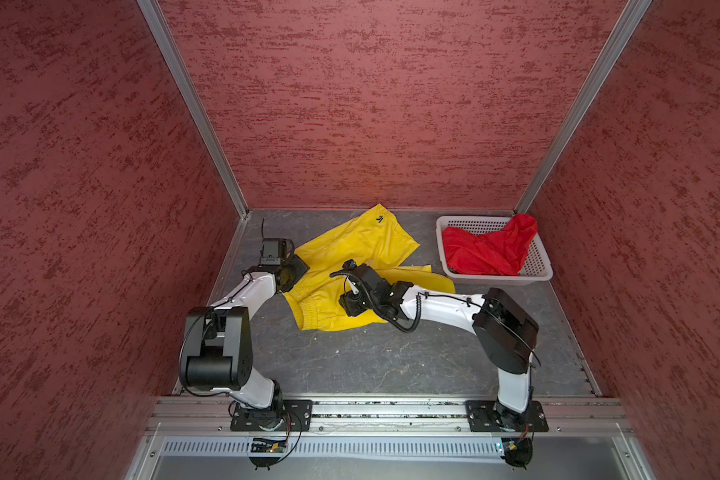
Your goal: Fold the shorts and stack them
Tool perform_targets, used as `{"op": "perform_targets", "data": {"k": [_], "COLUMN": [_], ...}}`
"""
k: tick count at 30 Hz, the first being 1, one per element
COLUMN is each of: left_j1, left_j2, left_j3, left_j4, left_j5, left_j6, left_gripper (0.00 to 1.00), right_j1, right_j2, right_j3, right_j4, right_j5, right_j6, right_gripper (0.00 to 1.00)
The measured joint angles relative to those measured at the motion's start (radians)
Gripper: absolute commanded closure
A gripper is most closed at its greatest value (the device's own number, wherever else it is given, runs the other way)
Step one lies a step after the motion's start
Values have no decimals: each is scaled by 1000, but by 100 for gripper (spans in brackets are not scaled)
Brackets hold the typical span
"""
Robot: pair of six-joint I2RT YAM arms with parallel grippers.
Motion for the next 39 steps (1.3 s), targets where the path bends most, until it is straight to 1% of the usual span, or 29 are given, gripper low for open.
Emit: {"op": "perform_targets", "data": {"k": [3, 7, 14, 18, 25, 30, 32, 33, 35, 36, 37, 39], "left_j1": [24, 61, 106, 145, 205, 209, 211, 211, 211, 211, 211, 211], "left_j2": [29, 45, 49, 78, 158, 221, 229, 230, 230, 225, 217, 180], "left_j3": [29, 60, 71, 69, 44, 34, 26, 24, 18, 11, 4, -28], "left_j4": [11, 25, 30, 50, 131, 204, 236, 244, 256, 264, 268, 265], "left_j5": [-1, -10, -55, -50, 26, 88, 109, 116, 126, 127, 129, 122], "left_j6": [3, 19, 65, 85, 80, 58, 47, 45, 34, 27, 28, 28], "left_gripper": [33, 28, 29, 30, 40, 48, 49, 46, 34, 30, 28, 27], "right_j1": [6, 6, 5, 5, 5, 5, 5, 5, 5, 5, 5, 5], "right_j2": [38, 70, 72, 72, 72, 72, 72, 72, 72, 72, 72, 74], "right_j3": [0, -1, -8, -21, -23, -26, -29, -30, -31, -31, -31, -31], "right_j4": [-2, -7, -3, -4, -3, -3, -4, -5, -5, -5, -6, -6], "right_j5": [-9, -18, -19, -19, -20, -27, -27, -27, -27, -27, -27, -27], "right_j6": [8, 22, 39, 54, 66, 79, 81, 82, 82, 83, 83, 83], "right_gripper": [35, 35, 35, 36, 37, 37, 37, 37, 36, 36, 36, 36]}}
